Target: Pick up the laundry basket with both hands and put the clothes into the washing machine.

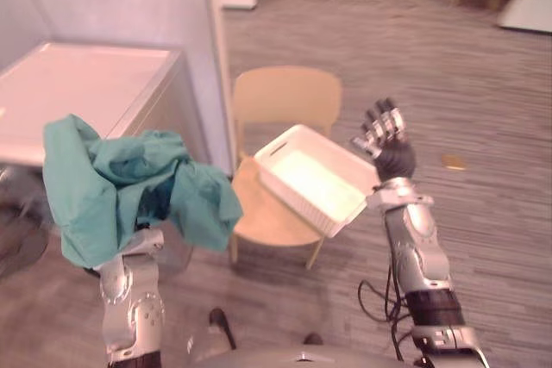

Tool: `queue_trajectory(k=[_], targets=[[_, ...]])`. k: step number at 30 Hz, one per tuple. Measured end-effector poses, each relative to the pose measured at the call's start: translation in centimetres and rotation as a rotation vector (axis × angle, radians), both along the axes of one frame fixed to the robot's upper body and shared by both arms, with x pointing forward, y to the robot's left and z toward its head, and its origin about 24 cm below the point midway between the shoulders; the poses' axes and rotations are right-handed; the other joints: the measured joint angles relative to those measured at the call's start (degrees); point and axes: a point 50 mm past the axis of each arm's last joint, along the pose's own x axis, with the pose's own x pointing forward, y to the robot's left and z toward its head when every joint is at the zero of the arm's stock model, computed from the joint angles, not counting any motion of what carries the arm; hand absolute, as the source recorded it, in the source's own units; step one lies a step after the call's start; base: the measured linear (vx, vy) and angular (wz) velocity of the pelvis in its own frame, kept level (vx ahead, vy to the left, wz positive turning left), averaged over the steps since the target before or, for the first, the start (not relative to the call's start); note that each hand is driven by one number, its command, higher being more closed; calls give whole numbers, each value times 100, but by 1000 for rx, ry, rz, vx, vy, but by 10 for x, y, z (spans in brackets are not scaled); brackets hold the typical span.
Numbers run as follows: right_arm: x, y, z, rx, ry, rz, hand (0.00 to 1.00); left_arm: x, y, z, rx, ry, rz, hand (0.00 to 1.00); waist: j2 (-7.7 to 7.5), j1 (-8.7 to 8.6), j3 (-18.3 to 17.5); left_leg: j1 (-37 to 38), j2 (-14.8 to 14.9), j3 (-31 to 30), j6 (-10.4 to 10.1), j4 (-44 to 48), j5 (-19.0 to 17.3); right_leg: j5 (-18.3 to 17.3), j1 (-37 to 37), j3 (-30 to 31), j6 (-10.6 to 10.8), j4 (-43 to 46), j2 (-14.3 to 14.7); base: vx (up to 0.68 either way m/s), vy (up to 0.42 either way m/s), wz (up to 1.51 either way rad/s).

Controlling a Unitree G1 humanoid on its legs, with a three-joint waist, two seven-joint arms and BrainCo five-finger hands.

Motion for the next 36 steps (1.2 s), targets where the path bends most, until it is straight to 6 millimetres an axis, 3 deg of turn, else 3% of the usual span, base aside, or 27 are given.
queue_trajectory(k=[1,2,3,4,5,6,7,8,9,12,13,14,15,16,18,21,23,24,25,26,28,29,30,31,32,34,36], targets=[[-1,-1,6,-11,-25,-8,0,-1,-2,-2,-4,7,-6,100,164,-9,99,-41,29,145,-45,-50,39,-177,-7,-164,-17,306,20,-100,18,147],[-6,-4,11,-6,-65,-34,0,2,-6,-1,14,8,-32,100,-68,-253,30,73,-452,11,-204,-1040,166,-600,-128,-142,42,448,-117,-141,8,220],[-12,-5,13,-3,-95,-57,0,6,-8,0,29,4,-45,100,-255,-402,17,439,-774,258,-130,-1369,-133,-520,-126,-615,-145,342,-336,-186,-14,212],[-13,-3,15,7,-109,-57,0,7,-9,-1,29,7,-47,100,-281,-345,49,527,-572,493,-26,-660,-543,-509,-112,-724,-153,360,-341,-160,-62,164],[-18,4,14,21,-119,-34,0,5,-9,-6,28,30,-46,100,-233,-296,86,949,-340,626,-449,-263,-931,-471,-18,-997,-179,306,-278,-177,-47,132],[-26,12,12,36,-126,-8,0,7,-16,-11,13,51,-71,100,-69,-350,67,1254,-173,630,-1037,-508,-1168,-402,-12,-1355,-154,231,-193,-154,26,141],[-27,17,10,41,-121,10,0,7,-18,-13,9,62,-82,100,23,-386,42,1361,-187,622,-1233,-818,-1249,-345,-39,-1521,-150,188,-180,-185,158,138],[-28,29,4,64,-96,54,0,10,-24,-17,7,76,-117,100,-35,-352,106,1322,-393,568,-1355,-1243,-1209,-190,-120,-1731,-137,105,-298,-227,217,102],[-29,52,-2,90,-75,150,0,9,-27,-26,-2,122,-132,100,-129,-303,172,1212,-726,413,-1227,-1519,-1019,23,-129,-1831,-100,-30,-468,-241,217,82],[-32,75,-8,107,-50,251,0,11,-35,-36,4,172,-166,100,-105,-321,197,1097,-1020,76,-1066,-1633,-942,171,-87,-1858,-77,9,-684,-167,184,82],[-33,83,-11,108,-39,290,0,11,-39,-39,5,180,-192,100,-88,-329,221,1075,-1185,-168,-974,-1734,-891,232,-163,-1476,-57,358,-897,-132,216,111],[-34,88,-12,113,-35,309,0,14,-45,-42,11,192,-221,100,-50,-397,260,1070,-1367,-495,-812,-1883,-790,192,-350,-579,-124,891,-1125,-101,204,122],[-35,90,-12,116,-34,316,0,16,-48,-43,14,195,-236,100,-55,-460,289,1074,-1462,-684,-723,-1938,-738,58,-487,2,-250,1128,-1161,-75,140,166],[-38,97,-16,132,-20,345,0,18,-54,-44,27,197,-268,100,-133,-582,378,1066,-1645,-1109,-474,-2142,-609,-748,-708,2010,11,1430,-801,-27,19,143],[-45,105,-24,141,15,385,0,19,-60,-45,37,197,-304,100,-200,-648,471,1056,-1789,-1566,-411,-2295,-492,-1127,-743,3094,207,1484,-229,-33,-47,148],[-54,113,-40,153,80,428,0,19,-64,-47,49,209,-335,100,-277,-660,575,1051,-1933,-2094,-436,-2274,-499,-1070,-821,3156,200,1108,339,63,-98,105],[-53,112,-50,152,126,423,0,18,-66,-50,44,219,-344,100,-245,-751,582,1058,-1919,-2340,-453,-2305,-518,-1000,-856,2990,216,1191,370,166,-114,80],[-51,112,-57,147,157,423,0,19,-65,-51,47,223,-340,100,-175,-691,632,1126,-1886,-2497,-453,-2433,-535,-1165,-1117,2842,174,1643,376,169,-99,27],[-50,112,-60,147,173,423,0,19,-65,-51,47,226,-340,100,-184,-647,636,1217,-1879,-2629,-454,-2564,-536,-1224,-1239,2815,163,1783,415,187,-122,-9],[-52,112,-64,145,198,424,0,19,-66,-53,47,232,-347,100,-82,-635,679,1377,-1778,-2761,-512,-2745,-529,-1184,-1387,2670,135,1672,471,241,-137,1],[-56,111,-69,151,221,416,0,20,-69,-54,50,236,-364,100,-122,-704,675,1548,-1712,-2887,-828,-2666,-664,-773,-1254,2568,96,879,403,302,-190,32],[-60,109,-74,146,242,410,0,21,-76,-58,46,248,-392,100,-58,-754,663,1555,-1616,-3071,-1012,-2367,-952,-380,-1067,2303,70,870,378,351,-245,62],[-62,104,-77,123,264,406,0,22,-83,-60,37,256,-423,100,44,-802,618,1533,-1486,-3144,-1050,-2098,-956,-683,-1029,2092,18,1159,416,362,-245,67],[-63,102,-79,110,270,405,0,22,-87,-59,36,252,-439,100,40,-845,621,1489,-1473,-3144,-1065,-1892,-956,-865,-1013,2033,-20,1312,407,428,-278,65],[-65,101,-81,99,284,400,0,22,-93,-60,28,248,-464,100,36,-868,633,1221,-1377,-3075,-1137,-1018,-997,-1130,-852,1891,-67,1471,407,409,-276,48],[-71,104,-87,97,315,409,0,21,-97,-61,0,248,-465,100,72,-743,649,437,-906,-2661,-1279,1568,-624,-1367,-397,1841,-182,1458,597,350,-215,1],[-75,110,-91,71,336,431,0,19,-95,-64,-13,262,-450,100,77,-624,644,93,-483,-2090,-1180,3008,-535,-1452,-91,1935,-291,1320,708,270,-100,-42]])
